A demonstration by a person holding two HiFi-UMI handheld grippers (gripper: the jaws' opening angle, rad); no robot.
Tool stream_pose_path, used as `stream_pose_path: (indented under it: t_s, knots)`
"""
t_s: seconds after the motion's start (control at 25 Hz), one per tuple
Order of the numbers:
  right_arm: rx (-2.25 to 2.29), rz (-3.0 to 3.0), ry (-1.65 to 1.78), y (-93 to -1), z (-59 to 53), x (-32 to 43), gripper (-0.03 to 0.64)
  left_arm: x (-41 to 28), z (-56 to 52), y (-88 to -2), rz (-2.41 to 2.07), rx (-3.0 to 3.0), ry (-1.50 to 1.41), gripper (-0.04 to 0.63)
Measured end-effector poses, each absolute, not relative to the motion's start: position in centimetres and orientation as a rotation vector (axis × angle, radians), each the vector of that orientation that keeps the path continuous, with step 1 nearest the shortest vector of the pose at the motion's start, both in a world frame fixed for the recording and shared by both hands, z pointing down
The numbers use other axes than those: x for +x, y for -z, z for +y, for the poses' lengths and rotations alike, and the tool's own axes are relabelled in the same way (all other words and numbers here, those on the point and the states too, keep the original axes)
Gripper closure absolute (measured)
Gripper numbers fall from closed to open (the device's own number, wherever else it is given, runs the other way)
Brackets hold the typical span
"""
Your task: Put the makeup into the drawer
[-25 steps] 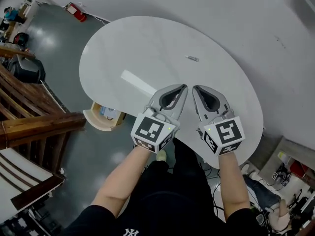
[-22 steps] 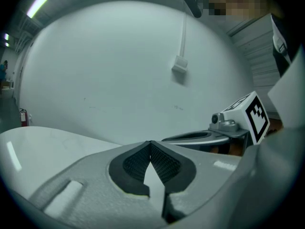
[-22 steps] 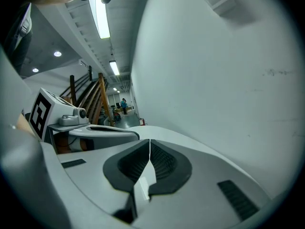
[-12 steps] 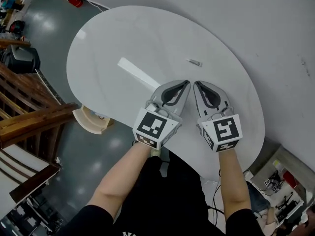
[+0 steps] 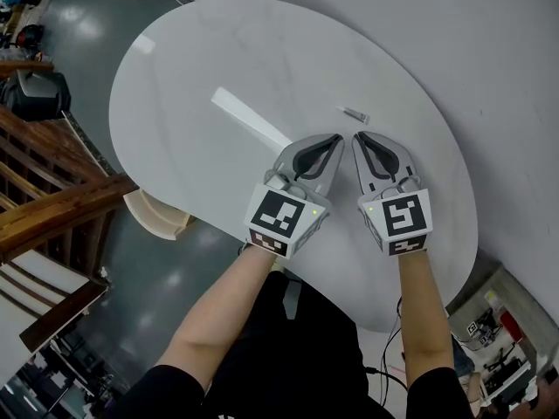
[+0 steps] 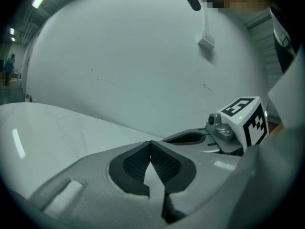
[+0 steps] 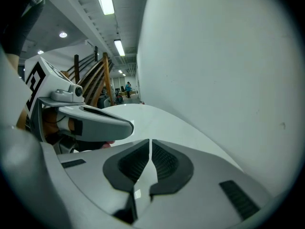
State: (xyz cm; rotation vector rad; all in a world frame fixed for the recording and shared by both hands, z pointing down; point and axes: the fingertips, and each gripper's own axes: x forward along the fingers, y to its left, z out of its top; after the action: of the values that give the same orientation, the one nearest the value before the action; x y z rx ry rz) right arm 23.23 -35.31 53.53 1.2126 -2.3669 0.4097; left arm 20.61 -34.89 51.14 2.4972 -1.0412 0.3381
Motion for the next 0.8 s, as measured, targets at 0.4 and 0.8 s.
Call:
stream_pose_path:
  t_s: [0.4,0.8]
  knots:
    - [1.112,-2.31,-0.364,-57.4,-37.9,24.0,0.575,21.0,-36.6,-53.9,-1.055,2.45,-0.364,0.586]
    - [0.969,-2.263,-0.242,-59.9,-39.0,23.5,0.523,21.1,-37.3,-55.2,-1.047,2.433,-0.378,0.586]
